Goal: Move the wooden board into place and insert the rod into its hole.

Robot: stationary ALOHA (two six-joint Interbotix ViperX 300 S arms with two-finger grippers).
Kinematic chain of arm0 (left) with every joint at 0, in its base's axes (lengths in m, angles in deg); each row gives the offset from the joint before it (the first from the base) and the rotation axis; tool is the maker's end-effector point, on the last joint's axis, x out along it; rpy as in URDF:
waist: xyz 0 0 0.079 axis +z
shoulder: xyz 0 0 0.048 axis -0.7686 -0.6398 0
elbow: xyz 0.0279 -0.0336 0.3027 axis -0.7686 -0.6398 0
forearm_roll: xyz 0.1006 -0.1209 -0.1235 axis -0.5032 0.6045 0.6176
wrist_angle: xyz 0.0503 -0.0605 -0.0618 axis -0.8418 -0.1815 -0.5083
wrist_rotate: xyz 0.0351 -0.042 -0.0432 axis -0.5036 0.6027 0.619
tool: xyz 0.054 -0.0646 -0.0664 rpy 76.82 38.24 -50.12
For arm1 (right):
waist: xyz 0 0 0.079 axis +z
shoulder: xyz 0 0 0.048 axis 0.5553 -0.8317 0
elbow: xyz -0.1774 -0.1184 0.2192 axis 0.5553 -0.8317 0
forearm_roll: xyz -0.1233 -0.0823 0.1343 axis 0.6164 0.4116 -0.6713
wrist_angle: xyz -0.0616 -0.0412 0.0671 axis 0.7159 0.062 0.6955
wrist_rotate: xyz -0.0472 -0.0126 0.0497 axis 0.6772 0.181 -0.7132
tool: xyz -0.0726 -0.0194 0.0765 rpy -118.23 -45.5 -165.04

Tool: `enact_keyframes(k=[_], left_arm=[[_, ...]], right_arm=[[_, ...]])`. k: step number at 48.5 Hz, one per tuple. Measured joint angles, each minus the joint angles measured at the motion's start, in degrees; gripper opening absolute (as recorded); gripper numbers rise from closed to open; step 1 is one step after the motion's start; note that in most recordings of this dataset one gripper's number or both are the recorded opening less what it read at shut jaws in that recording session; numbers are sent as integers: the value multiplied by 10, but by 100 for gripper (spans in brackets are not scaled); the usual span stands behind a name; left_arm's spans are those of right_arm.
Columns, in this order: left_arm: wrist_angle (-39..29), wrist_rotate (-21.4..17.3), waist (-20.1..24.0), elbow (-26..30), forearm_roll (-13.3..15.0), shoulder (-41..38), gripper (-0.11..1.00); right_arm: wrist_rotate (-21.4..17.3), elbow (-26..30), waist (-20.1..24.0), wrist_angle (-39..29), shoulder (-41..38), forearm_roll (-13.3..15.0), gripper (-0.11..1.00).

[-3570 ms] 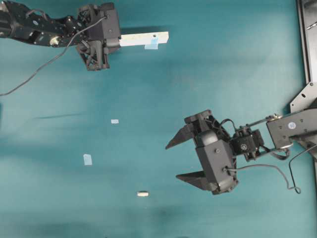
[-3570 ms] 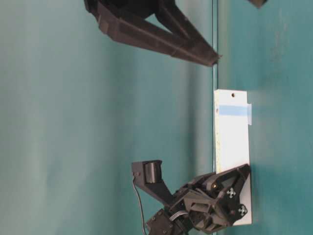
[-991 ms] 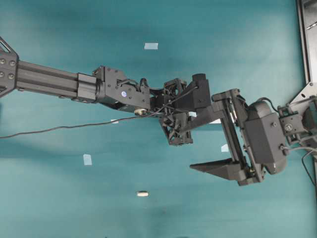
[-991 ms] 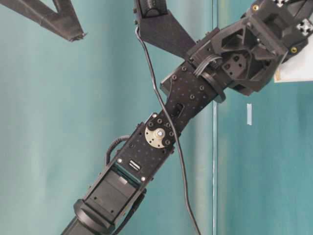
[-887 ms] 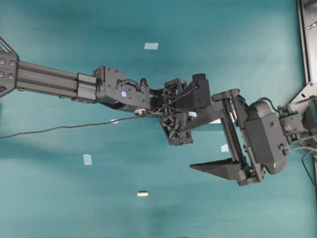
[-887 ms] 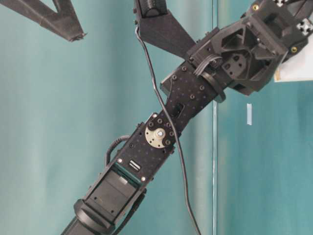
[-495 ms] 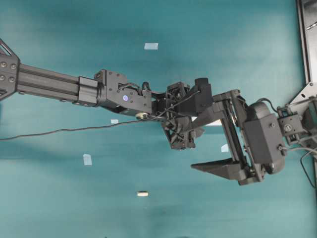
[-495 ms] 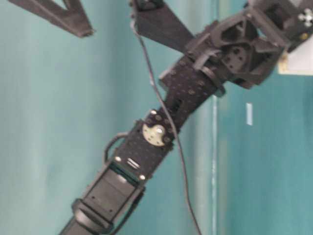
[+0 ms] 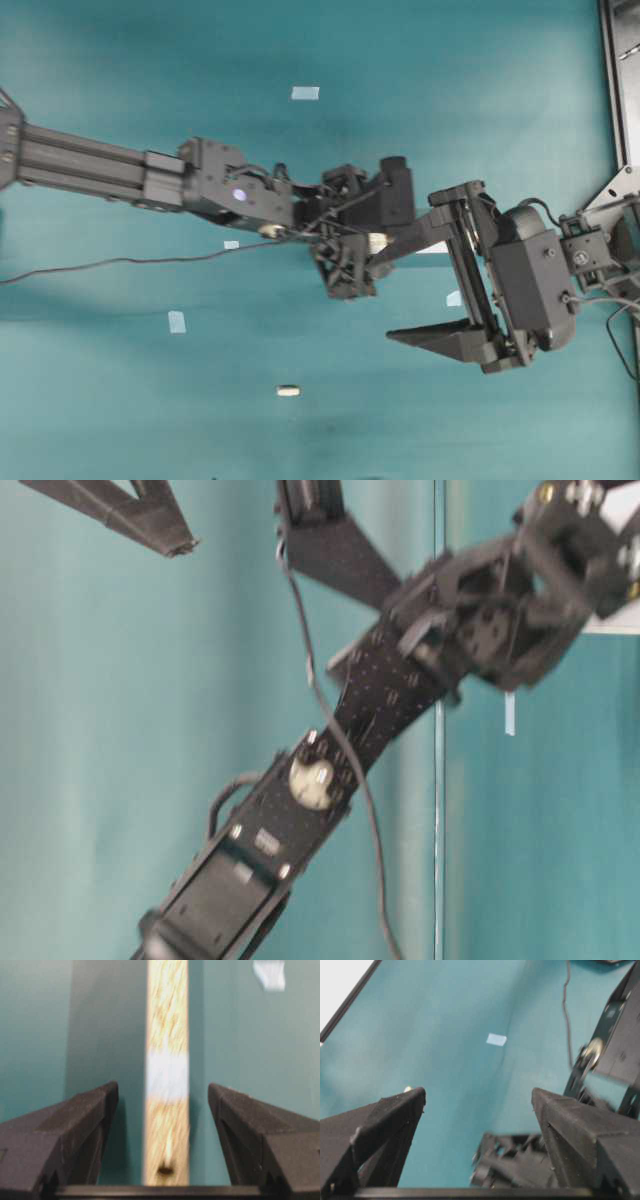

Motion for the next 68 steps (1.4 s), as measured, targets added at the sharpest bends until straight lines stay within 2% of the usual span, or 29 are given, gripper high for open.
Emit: enact_keyframes(k=[12,23,34,43,55,68], left_arm=[[32,0,11,-78,-1,42,72],[152,0,-1,-134,0,46,71],[270,0,-18,-163,0,20,71],[318,-10,-16,-163,0,-4,70],[352,-29,-16,-163,0,-21,70],[381,-31,-16,-170,-3,-29,70]], right_arm=[[1,-4,0,0,0,0,99],[0,-4,0,-34,0,-1,99],[-4,-4,0,-91,0,-3,99],[-41,5,0,-119,-29,-9,99],[-101,77,25,-172,-127,-10,99],[-170,215,40,-316,-269,-10,99]])
